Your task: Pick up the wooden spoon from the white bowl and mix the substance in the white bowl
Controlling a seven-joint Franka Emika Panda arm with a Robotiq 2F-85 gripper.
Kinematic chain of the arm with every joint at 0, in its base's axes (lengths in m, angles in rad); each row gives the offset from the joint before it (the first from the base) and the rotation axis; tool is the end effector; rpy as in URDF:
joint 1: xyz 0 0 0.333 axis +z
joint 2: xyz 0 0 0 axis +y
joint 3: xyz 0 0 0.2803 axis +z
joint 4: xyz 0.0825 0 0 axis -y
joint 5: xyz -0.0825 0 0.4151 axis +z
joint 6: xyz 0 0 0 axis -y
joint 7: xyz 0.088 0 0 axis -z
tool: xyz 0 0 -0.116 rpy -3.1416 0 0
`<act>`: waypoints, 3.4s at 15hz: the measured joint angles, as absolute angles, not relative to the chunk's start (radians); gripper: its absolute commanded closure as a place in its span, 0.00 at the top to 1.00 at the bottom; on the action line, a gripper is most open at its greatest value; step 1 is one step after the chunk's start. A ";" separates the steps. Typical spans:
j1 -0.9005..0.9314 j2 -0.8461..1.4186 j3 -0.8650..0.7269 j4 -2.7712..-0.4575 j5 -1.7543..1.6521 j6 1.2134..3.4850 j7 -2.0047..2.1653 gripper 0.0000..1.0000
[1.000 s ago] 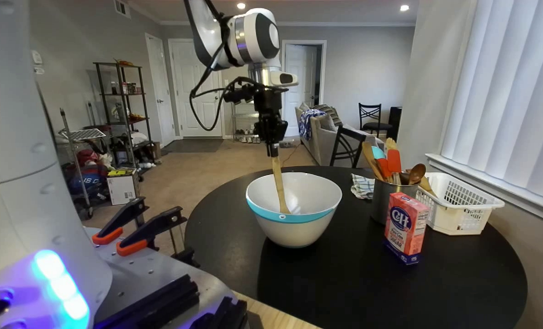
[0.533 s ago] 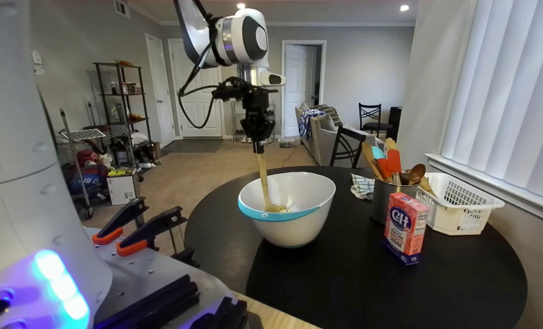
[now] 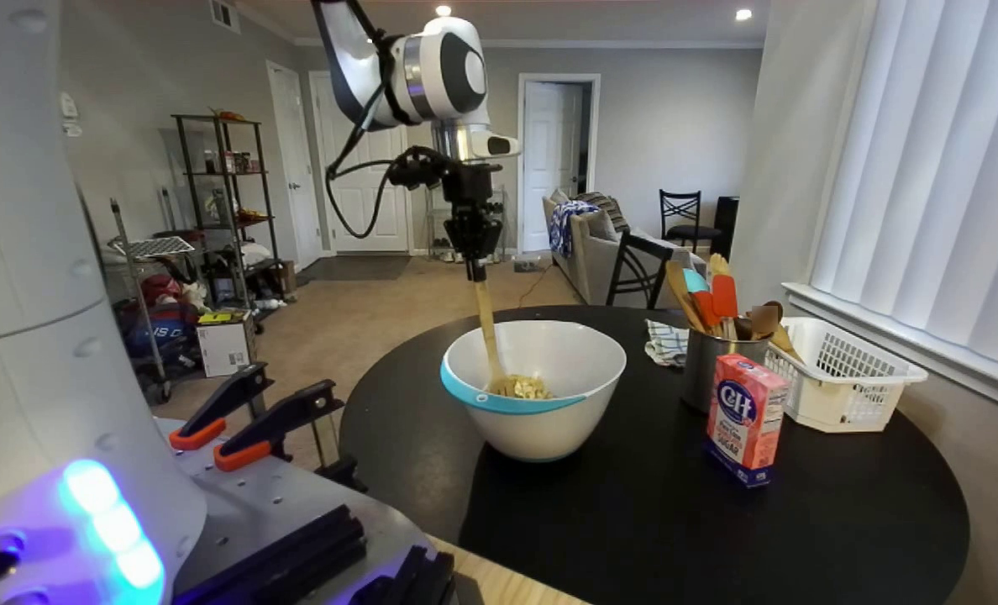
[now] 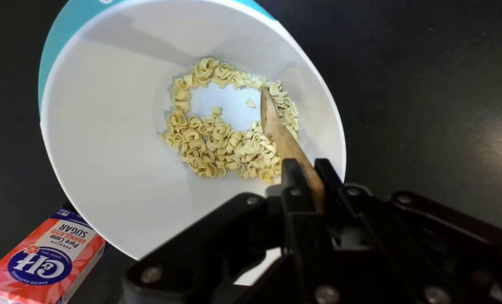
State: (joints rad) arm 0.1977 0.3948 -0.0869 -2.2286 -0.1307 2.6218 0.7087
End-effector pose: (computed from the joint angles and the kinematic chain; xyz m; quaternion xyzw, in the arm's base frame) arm 0.5459 0.0599 0.1248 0.9704 -0.2363 0.0187 0.0454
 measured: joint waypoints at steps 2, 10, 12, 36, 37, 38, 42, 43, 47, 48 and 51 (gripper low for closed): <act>0.219 0.399 -0.108 -2.232 -0.140 2.646 0.755 0.03; 0.362 0.443 -0.247 -2.233 -0.324 2.710 1.057 0.03; 0.392 0.454 -0.273 -2.238 -0.367 2.704 1.126 0.03; 0.217 0.458 -0.019 -2.203 -0.279 2.495 0.946 0.03; 0.211 0.457 -0.019 -2.207 -0.261 2.514 0.946 0.03; 0.207 0.453 -0.021 -2.211 -0.243 2.523 0.947 0.03; 0.203 0.445 -0.033 -2.225 -0.216 2.547 0.967 0.03; 0.204 0.445 -0.036 -2.227 -0.216 2.556 0.977 0.03; 0.230 0.450 -0.066 -2.236 -0.216 2.594 1.047 0.03; 0.239 0.453 -0.076 -2.238 -0.217 2.608 1.066 0.03; 0.258 0.460 -0.104 -2.242 -0.217 2.644 1.121 0.03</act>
State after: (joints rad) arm 0.2578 0.4602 -0.1039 -2.2422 -0.2167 2.6444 1.1215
